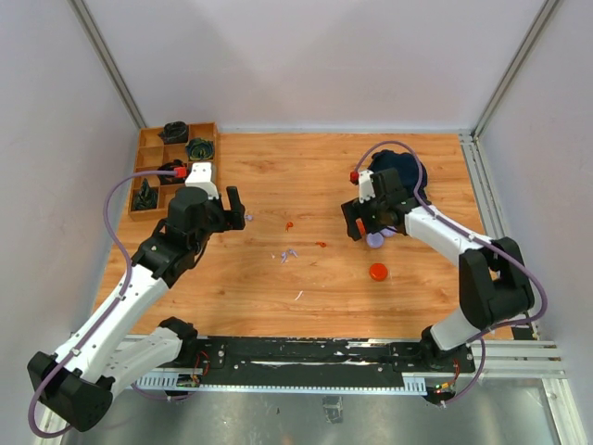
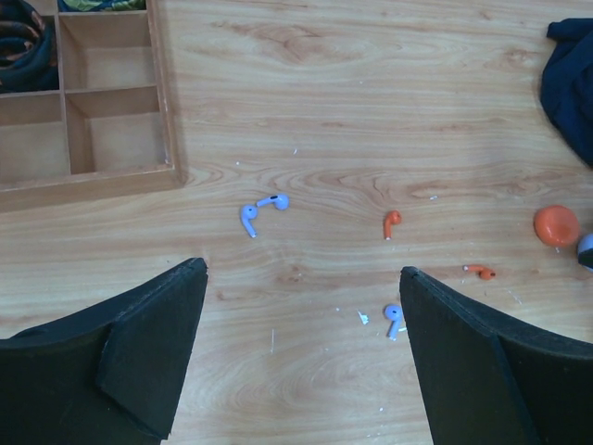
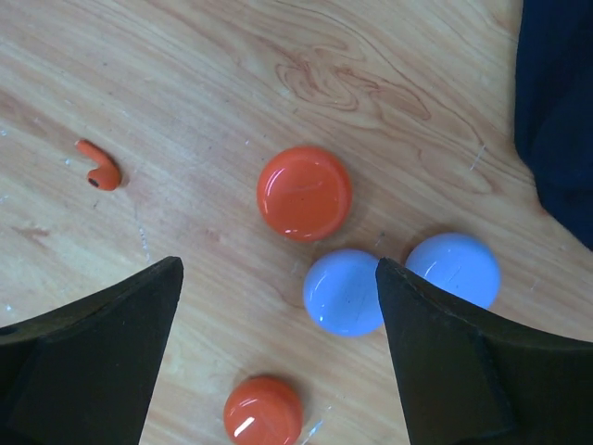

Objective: Insert the wireless bluetooth earbuds into the charging case
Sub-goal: Pick up the charging case at the center of the board.

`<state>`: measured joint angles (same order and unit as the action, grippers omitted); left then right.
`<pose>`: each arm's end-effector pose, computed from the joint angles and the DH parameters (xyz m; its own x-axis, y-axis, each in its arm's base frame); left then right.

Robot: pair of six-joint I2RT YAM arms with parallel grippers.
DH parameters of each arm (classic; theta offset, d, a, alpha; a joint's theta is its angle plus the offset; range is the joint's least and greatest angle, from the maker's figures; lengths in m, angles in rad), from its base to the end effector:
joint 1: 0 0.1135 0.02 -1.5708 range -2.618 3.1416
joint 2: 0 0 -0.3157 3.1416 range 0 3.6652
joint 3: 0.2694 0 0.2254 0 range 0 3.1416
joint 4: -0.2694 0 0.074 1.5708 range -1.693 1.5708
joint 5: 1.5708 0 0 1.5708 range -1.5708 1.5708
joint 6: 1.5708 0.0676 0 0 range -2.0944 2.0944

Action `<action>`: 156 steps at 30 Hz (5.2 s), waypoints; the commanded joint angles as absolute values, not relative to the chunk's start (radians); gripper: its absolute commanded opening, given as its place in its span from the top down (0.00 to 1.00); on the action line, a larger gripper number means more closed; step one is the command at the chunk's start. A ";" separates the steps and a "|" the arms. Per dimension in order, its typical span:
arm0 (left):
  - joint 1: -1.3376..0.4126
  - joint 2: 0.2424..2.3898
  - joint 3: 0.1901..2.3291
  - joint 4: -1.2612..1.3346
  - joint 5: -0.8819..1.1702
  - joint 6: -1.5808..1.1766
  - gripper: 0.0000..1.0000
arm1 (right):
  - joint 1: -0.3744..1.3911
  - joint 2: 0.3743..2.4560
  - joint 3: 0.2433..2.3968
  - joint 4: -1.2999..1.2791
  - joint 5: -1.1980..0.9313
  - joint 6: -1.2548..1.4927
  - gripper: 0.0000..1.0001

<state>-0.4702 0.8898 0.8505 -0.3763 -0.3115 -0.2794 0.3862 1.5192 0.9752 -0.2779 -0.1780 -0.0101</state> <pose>0.1585 -0.0573 0.3543 -0.3960 -0.0932 -0.9135 0.0750 0.9882 -0.1334 0.2885 0.1302 0.2647 -0.6736 -0.2846 -0.6821 -0.4892 0.8635 0.1228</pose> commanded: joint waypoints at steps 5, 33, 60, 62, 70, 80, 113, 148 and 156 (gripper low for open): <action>-0.446 0.888 0.838 -0.355 -0.277 -0.289 0.10 | 0.404 1.645 1.046 -0.228 -0.159 -0.095 0.22; -0.427 0.916 0.840 -0.345 -0.135 -0.364 0.10 | 0.528 1.687 1.047 -0.226 -0.057 -0.092 0.54; -0.590 0.979 0.691 -0.001 0.268 -0.620 0.09 | 0.916 1.157 0.750 0.115 0.039 -0.013 0.58; -0.610 0.980 0.675 0.048 0.274 -0.641 0.09 | 0.938 1.135 0.734 0.141 0.046 -0.016 0.58; -0.680 1.029 0.655 0.131 0.271 -0.657 0.12 | 0.987 1.089 0.689 0.218 0.054 -0.019 0.58; -0.708 1.049 0.630 0.198 0.288 -0.657 0.33 | 1.000 1.060 0.654 0.273 0.047 -0.018 0.59; -0.724 0.984 0.814 -0.100 0.381 -0.155 0.86 | 0.877 0.961 0.692 0.074 -0.456 -0.044 0.07; -0.729 0.987 0.928 -0.266 0.773 0.298 0.86 | 0.771 0.843 0.490 0.493 -0.765 -0.006 0.32; -0.733 0.938 0.913 -0.218 0.797 0.319 0.86 | 0.770 0.871 0.458 0.595 -0.774 0.029 0.50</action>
<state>-0.7231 0.9718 0.8913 -0.2668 0.7616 0.2913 0.7891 0.8642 0.4858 0.4915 -0.7444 -0.0006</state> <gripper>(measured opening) 0.275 0.516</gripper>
